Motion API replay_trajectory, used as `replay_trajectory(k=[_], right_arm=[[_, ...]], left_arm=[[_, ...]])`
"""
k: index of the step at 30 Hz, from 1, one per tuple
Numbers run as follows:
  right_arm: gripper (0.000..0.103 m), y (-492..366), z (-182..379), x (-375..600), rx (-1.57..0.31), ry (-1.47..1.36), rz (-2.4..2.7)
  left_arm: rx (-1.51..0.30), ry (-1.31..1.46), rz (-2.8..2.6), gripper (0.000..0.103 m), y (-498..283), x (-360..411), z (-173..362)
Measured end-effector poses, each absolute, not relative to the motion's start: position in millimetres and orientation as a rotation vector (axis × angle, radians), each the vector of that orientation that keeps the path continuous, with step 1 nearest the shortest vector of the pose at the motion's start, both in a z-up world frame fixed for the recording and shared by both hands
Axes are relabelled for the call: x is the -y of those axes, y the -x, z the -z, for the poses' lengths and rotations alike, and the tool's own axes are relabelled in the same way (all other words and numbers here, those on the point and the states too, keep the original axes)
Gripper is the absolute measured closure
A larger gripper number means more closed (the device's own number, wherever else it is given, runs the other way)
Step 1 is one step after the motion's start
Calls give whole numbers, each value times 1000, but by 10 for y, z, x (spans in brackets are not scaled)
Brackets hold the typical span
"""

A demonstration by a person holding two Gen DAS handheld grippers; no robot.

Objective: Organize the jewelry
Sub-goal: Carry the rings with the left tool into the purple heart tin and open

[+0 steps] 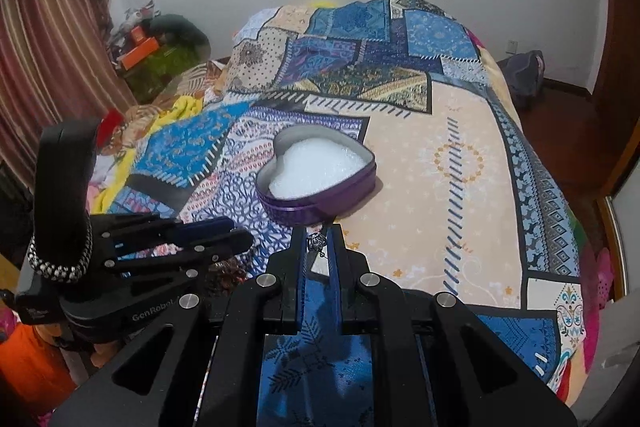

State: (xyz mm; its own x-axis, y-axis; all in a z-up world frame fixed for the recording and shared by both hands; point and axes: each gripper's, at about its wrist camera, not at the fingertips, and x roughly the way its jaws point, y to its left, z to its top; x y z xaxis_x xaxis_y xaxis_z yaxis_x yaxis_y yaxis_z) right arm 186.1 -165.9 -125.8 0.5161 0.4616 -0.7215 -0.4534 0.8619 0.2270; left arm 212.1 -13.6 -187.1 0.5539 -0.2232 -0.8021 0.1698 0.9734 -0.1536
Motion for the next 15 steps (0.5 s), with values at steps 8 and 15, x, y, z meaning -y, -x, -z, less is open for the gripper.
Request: replay_trajectory(k=[8,15], right_arm=[[94,-1887,1085,1610,-831,-21,-549],[94,-1957,954,1524,-795,-15,-552]], left_arm=[[-865,71,222,82,-2074,52,1515],[-798,67,207,82,-2113,-18,1283]])
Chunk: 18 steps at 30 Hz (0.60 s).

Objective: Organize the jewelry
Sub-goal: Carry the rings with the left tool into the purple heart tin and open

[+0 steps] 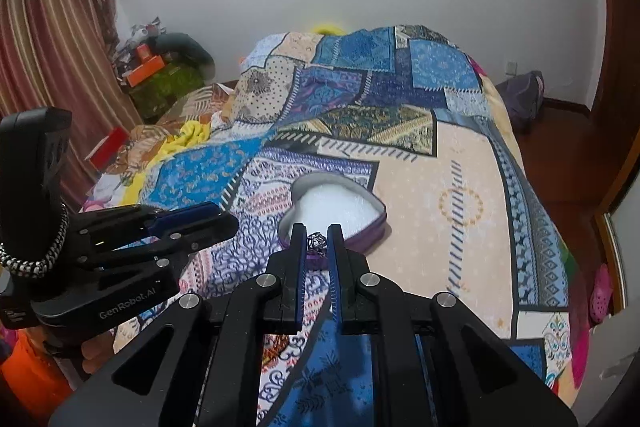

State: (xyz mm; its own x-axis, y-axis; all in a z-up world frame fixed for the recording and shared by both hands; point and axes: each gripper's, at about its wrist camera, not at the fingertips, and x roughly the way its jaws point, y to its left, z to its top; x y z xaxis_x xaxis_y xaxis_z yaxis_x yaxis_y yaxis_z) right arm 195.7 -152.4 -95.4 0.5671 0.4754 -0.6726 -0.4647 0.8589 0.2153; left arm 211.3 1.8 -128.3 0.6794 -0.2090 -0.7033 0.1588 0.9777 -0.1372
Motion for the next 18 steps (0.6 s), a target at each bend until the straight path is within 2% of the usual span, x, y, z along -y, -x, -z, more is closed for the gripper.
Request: replay_trajectory(k=[9,18], right_arm=[[94,-2112,828,1476,-748,0,-547],[94,-2319,889,1438,-754,5,-541]], left_arm=[[-756,57,203,82,-2268,-63,1166],[-778,61,213,82,-2482,-43,1286]])
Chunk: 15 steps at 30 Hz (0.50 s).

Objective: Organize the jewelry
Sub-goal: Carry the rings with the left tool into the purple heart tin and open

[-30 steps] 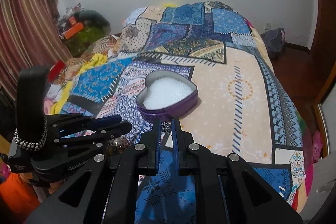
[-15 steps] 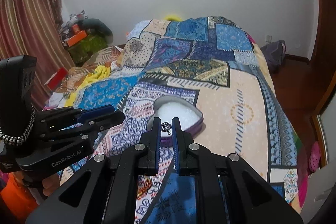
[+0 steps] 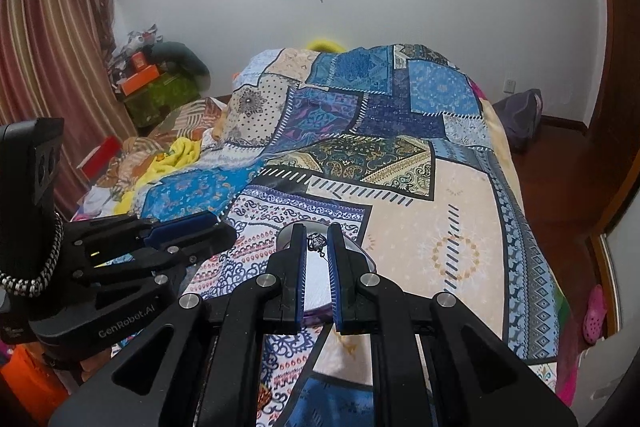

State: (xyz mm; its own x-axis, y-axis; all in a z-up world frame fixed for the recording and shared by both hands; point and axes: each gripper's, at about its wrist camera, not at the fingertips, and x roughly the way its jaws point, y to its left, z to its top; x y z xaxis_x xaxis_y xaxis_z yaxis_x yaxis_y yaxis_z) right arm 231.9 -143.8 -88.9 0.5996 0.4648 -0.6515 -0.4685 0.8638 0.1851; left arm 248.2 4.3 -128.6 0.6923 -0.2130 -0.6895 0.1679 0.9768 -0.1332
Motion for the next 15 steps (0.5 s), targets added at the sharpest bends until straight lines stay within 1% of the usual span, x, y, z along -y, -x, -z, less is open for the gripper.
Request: replay_trajectory(k=[15], right_arm=[[94,-2576,1164,1346,-844,47,-561]], left_arm=[[-873,66,300,82,-2778,127,1647]])
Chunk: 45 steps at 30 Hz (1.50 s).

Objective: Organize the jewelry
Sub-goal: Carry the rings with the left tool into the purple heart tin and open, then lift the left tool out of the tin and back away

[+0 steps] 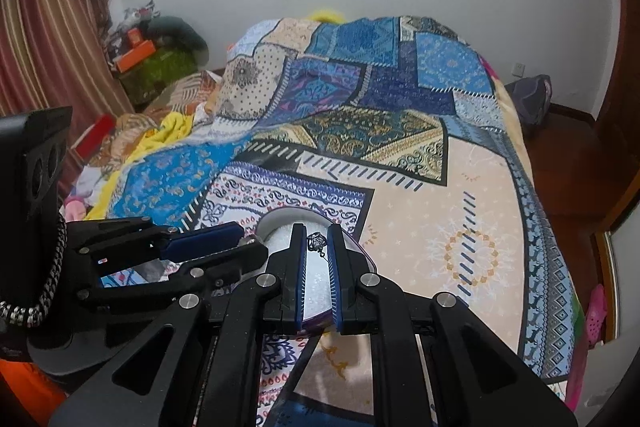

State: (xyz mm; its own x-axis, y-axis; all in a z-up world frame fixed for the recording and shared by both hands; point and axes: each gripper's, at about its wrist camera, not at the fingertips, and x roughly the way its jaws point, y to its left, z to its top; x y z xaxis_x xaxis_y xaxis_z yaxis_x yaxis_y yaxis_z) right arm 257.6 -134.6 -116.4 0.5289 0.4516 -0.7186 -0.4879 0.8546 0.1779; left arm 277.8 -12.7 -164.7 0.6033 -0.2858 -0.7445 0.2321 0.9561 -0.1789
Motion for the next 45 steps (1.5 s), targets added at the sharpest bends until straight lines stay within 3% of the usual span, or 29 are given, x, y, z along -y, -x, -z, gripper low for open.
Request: replay_trajectory(k=[22,30,45], right_arm=[[94,-2707,1290,1343,-939,8,-606],[84,-2611,1161,1377,-911,7,-596],[83,-2227,851,1484,-841,28,-554]], left_arm=[[-864,10,299,82,-2714,162,1641],[-858,-5,262,82,-2579,80,1572],[-791,14,198,79,-2157,-110,1179]])
